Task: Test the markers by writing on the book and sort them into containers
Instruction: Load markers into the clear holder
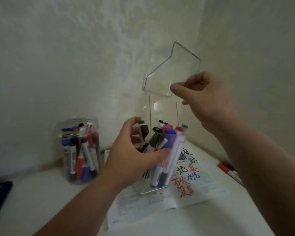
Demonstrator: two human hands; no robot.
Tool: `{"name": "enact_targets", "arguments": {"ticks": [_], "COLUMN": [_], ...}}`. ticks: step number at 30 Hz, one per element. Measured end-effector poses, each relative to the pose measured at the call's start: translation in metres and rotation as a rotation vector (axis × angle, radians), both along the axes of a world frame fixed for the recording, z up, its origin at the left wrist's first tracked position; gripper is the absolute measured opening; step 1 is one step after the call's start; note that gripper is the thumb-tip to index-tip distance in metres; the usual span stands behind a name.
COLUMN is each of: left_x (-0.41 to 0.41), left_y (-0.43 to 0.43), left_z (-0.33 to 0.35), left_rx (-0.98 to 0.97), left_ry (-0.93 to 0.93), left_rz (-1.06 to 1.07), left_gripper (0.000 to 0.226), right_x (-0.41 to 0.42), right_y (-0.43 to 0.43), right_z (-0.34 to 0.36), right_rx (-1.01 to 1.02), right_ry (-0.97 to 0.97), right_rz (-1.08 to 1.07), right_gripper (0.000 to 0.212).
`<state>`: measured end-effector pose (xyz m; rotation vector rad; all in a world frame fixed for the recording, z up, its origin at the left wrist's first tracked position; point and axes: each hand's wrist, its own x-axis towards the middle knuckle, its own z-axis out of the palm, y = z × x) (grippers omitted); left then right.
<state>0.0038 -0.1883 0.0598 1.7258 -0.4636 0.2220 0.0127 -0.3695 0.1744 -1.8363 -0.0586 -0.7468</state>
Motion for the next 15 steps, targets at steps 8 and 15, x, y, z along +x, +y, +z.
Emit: {"name": "enact_targets", "arguments": {"ticks": [8,15], "left_x": [0.037,0.048], "left_y": [-0.018,-0.024], "left_z": [-0.019,-0.035], "left_rx": [0.151,0.136], "left_ry": [-0.019,-0.029], "left_rz": [-0.113,-0.114], "left_gripper": [0.1,0.101], "right_x": [0.004,0.016], "right_y": [-0.064,-0.044], "right_z": [-0.004,0.003], "right_rx": [-0.586,-1.161], "right_ry": [0.252,0.662], "right_rz": [0.26,0.422], "right_gripper": [0.017,0.02]}}
